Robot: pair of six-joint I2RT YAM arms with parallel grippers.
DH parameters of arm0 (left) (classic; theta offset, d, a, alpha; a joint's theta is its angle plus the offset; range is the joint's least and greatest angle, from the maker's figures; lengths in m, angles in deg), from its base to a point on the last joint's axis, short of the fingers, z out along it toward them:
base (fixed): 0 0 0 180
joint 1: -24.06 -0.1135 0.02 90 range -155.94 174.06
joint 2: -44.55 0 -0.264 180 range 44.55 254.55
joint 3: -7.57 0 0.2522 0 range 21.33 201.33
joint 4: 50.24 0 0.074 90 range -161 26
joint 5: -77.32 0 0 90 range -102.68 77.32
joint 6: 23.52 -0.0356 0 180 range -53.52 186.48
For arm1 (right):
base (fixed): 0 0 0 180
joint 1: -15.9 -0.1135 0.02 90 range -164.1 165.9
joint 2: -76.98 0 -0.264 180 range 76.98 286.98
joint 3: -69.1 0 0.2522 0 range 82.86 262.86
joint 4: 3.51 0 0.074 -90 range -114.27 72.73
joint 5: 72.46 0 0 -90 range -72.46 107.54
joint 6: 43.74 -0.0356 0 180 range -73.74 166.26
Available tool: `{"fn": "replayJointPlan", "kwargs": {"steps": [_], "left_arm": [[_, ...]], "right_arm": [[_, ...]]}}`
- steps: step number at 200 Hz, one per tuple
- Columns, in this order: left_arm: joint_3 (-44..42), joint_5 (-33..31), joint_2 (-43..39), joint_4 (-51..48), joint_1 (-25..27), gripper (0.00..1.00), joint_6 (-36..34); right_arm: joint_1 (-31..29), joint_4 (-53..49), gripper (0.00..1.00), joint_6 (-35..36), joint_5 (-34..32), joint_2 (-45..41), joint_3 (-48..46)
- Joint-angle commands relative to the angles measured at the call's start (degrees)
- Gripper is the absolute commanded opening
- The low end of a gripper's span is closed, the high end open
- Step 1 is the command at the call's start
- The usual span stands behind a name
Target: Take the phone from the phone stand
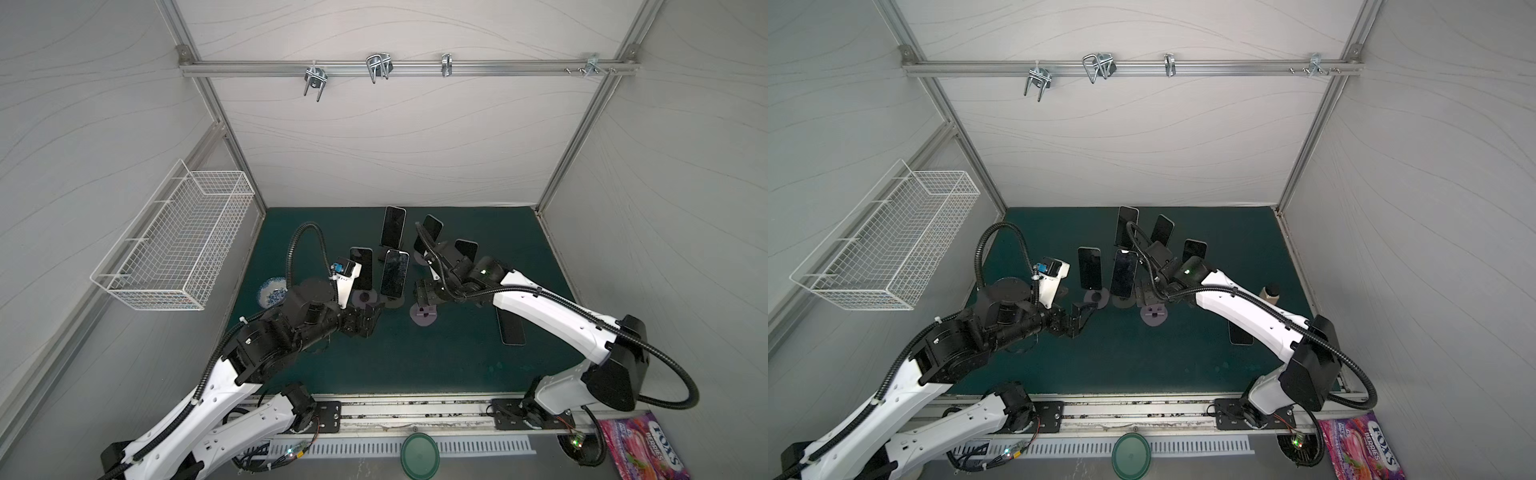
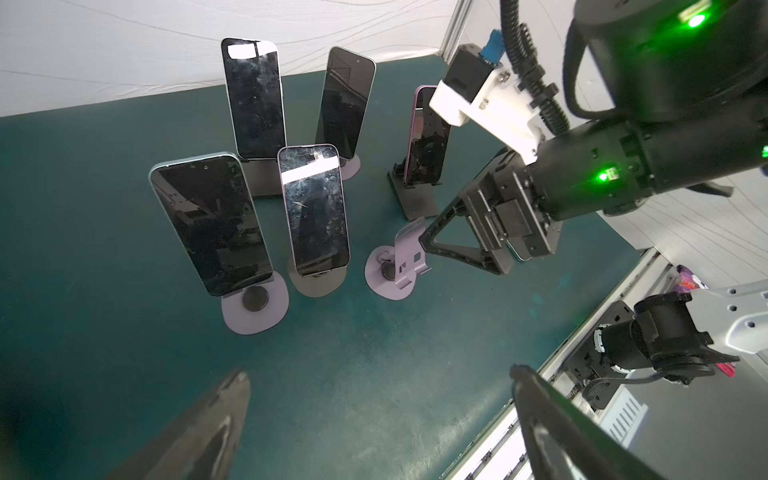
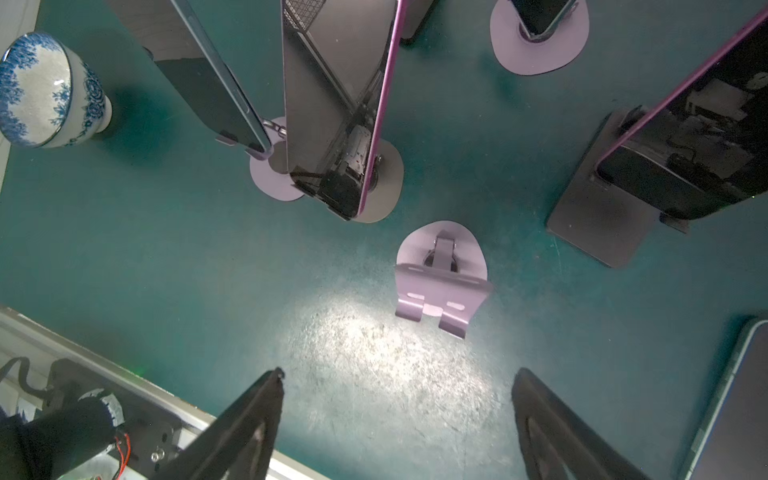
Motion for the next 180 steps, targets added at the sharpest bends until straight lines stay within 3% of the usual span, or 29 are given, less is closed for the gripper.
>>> {"fn": "replayJointPlan", "kwargs": {"steps": [1,180], "left_arm": [[0.0,-2.0,-1.6,-0.9,0.1,0.99,1.7],[-0.1,-1.3,-4.0,-4.1,0.1,0.99,2.8]], "right_arm": [[-0.4,1.6,0.88,-2.1,-1.8,0.8,-1.0],[-0.3,5.5,0.87,-5.7,-6.9,11.8,-1.5]]}}
